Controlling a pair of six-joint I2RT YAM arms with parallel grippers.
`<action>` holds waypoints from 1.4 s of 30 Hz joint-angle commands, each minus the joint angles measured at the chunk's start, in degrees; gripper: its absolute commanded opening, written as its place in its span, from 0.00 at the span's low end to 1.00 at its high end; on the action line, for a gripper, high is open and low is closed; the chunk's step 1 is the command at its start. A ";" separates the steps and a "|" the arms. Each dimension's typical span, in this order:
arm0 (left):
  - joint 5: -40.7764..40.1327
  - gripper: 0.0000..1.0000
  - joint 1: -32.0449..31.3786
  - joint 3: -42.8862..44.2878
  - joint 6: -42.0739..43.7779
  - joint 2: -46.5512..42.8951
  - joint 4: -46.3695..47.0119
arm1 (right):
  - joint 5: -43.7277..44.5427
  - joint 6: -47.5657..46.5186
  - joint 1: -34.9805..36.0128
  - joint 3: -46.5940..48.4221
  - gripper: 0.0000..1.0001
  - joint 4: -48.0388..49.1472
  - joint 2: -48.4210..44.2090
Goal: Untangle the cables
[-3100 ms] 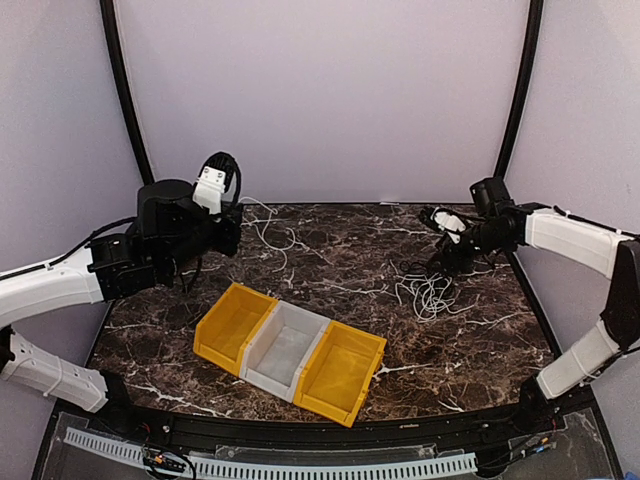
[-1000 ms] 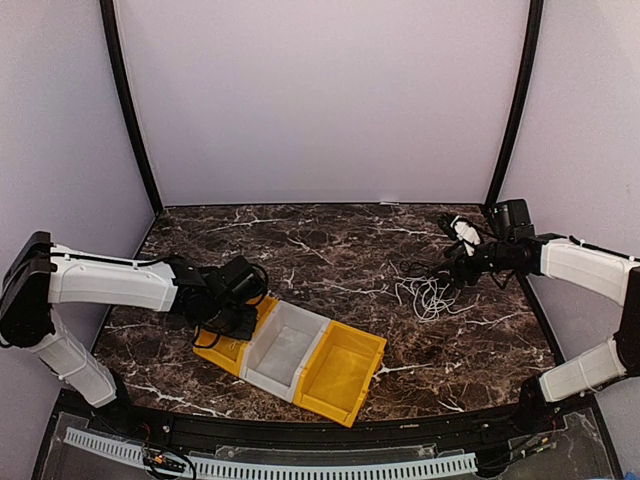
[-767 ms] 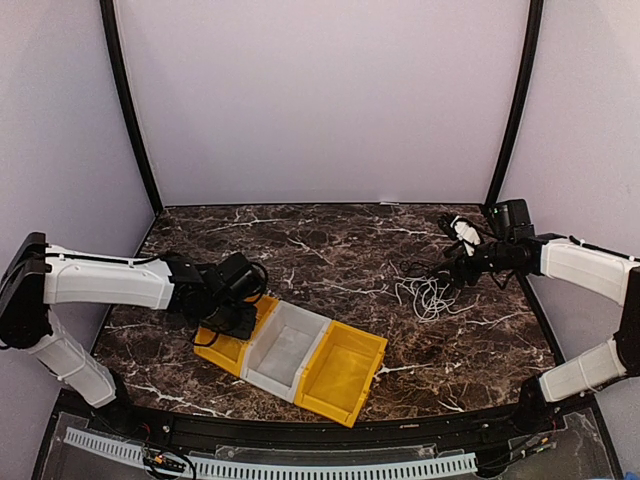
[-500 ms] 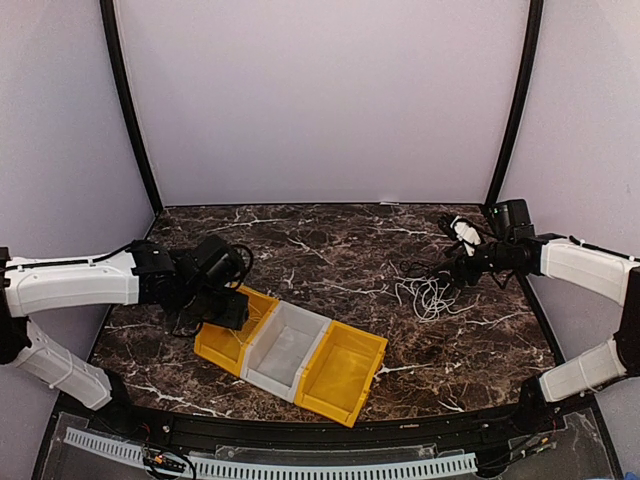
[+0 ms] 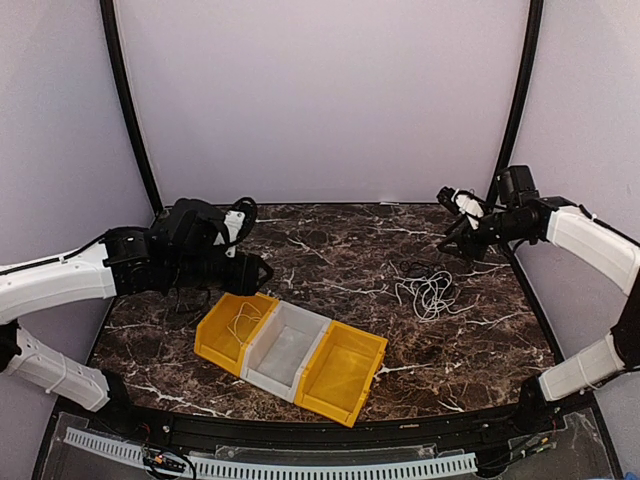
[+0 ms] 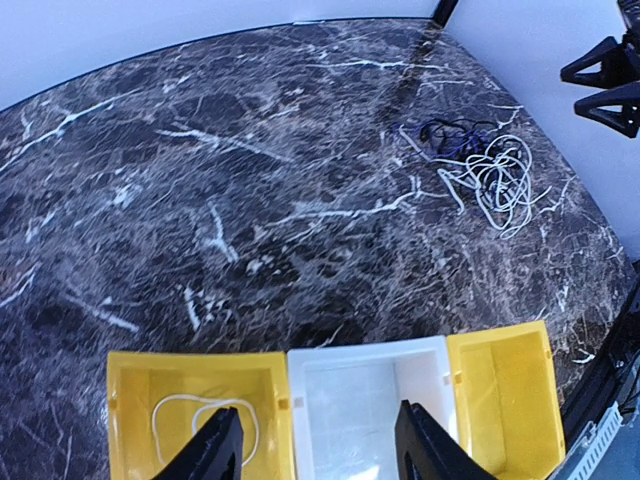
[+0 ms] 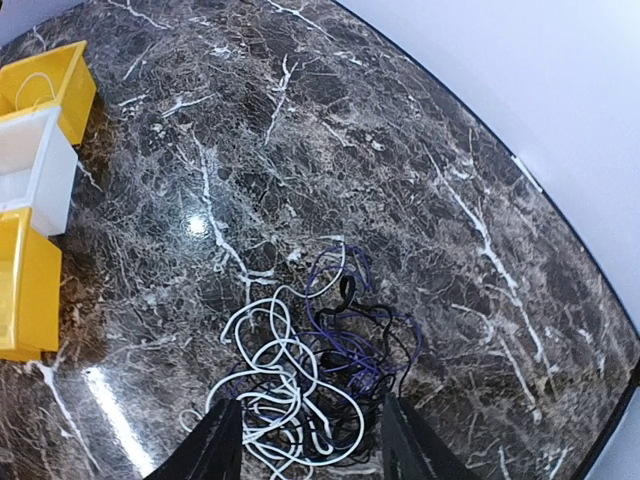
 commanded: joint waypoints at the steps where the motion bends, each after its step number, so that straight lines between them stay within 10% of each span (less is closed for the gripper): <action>1: 5.75 0.54 0.04 3.63 4.43 6.02 14.85 | -1.06 -3.54 -0.06 4.46 0.47 -11.49 3.50; 17: 15.51 0.53 -1.45 12.17 0.13 23.31 26.62 | 6.69 -6.36 4.87 10.97 0.56 -9.37 21.01; 24: 14.40 0.53 -1.40 12.42 0.43 24.15 25.20 | 5.87 -6.38 5.52 13.33 0.38 -8.39 25.04; 31: 15.20 0.53 -1.48 14.34 1.09 27.37 26.81 | 4.96 -7.34 5.52 13.59 0.00 -9.37 25.06; 42: 19.03 0.53 -4.85 19.90 6.56 36.10 38.21 | -4.14 -8.21 5.54 13.66 0.00 -14.76 10.13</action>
